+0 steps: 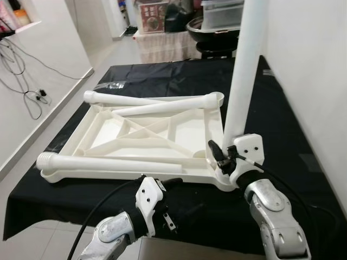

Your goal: Building children table

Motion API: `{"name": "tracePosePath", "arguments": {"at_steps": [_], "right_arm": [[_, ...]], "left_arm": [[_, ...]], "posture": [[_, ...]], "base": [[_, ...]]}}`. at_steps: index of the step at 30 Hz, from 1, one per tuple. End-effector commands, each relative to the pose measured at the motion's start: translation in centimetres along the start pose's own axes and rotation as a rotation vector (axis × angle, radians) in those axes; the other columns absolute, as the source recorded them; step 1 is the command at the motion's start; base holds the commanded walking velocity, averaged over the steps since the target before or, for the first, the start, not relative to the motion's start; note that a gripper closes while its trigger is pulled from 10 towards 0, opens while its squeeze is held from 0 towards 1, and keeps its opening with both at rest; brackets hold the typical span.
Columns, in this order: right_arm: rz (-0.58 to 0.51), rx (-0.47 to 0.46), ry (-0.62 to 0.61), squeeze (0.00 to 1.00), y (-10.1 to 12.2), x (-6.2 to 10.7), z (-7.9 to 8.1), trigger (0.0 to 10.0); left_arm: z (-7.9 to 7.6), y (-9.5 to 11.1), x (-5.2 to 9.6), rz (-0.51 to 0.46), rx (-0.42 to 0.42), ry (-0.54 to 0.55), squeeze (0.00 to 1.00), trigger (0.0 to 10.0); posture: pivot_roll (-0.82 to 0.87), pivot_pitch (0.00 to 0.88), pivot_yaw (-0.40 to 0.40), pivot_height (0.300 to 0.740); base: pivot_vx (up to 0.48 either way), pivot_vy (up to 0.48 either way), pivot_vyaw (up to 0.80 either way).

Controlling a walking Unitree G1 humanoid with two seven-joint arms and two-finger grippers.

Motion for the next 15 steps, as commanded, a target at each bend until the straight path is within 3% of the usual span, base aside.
{"name": "tracePosePath", "arguments": {"at_steps": [1, 2, 3, 6, 8, 11, 12, 13, 14, 15], "right_arm": [[0.167, -0.022, 0.0, 0.0, -4.2, -0.3, -0.8, 10.0], [0.159, -0.022, 0.019, 0.0, -4.0, -0.5, -0.6, 10.0], [0.125, -0.043, 0.091, 1.0, -3.1, -1.1, -0.3, 10.0], [0.102, -0.057, 0.124, 1.0, -2.4, -1.4, 0.0, 10.0], [0.035, -0.1, 0.265, 1.0, -0.1, -1.8, 0.9, 10.0], [0.013, -0.058, 0.401, 1.0, 1.2, -1.6, 1.2, 10.0], [0.011, -0.032, 0.443, 0.69, 1.7, -1.6, 1.0, 10.0], [0.011, -0.032, 0.443, 0.69, 1.7, -1.6, 1.0, 10.0], [0.004, -0.015, 0.506, 0.0, 2.2, -1.4, 1.0, 10.0], [-0.001, -0.008, 0.542, 0.0, 2.6, -1.4, 0.9, 10.0]], "left_arm": [[0.4, -0.3, 0.2, 0.005, -0.006, 0.025, 0.0, 10.0], [0.4, -0.3, 0.2, 0.005, -0.009, 0.03, 0.0, 10.0], [0.5, -0.3, 0.1, 0.005, -0.012, 0.034, 0.0, 10.0], [0.5, -0.3, 0.1, 0.005, -0.014, 0.036, 0.0, 10.0], [0.5, -0.4, 0.0, 0.004, -0.017, 0.037, 0.0, 10.0], [0.5, -0.4, -0.1, 0.003, -0.018, 0.036, 0.0, 10.0], [0.5, -0.4, -0.1, 0.003, -0.018, 0.035, 0.0, 10.0], [0.5, -0.4, -0.1, 0.003, -0.018, 0.035, 0.0, 10.0], [0.5, -0.4, -0.2, 0.003, -0.018, 0.034, 0.0, 10.0], [0.5, -0.4, -0.2, 0.002, -0.018, 0.034, 0.0, 10.0]], "posture": [[-0.04, 0.162, 0.102, 0.74], [-0.04, 0.162, 0.102, 0.74], [-0.03, 0.157, 0.1, 0.74], [-0.03, 0.157, 0.1, 0.74], [-0.03, 0.152, 0.096, 0.74], [-0.03, 0.149, 0.095, 0.74], [-0.03, 0.148, 0.092, 0.74], [-0.03, 0.148, 0.092, 0.74], [-0.03, 0.147, 0.091, 0.74], [-0.03, 0.146, 0.09, 0.74]], "base": [[0.0, 0.0, 0.0], [0.0, 0.0, 0.0], [0.0, 0.0, 0.0], [0.0, 0.0, 0.0], [0.0, 0.0, 0.0], [0.0, 0.0, 0.0], [0.0, 0.0, 0.0], [0.0, 0.0, 0.0], [0.0, 0.0, 0.0], [0.0, 0.0, 0.0]]}}
Point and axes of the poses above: a point about 5 cm out from each wrist's last joint towards the gripper, its own x axis pointing back from the gripper into the wrist, its own y axis along the axis of the wrist's last joint, z = x × y, the point moved 4 cm from there along -x, pointing out of the wrist towards the gripper, and after that the axes turned 7 degrees about -x, right-handed, at the moved point
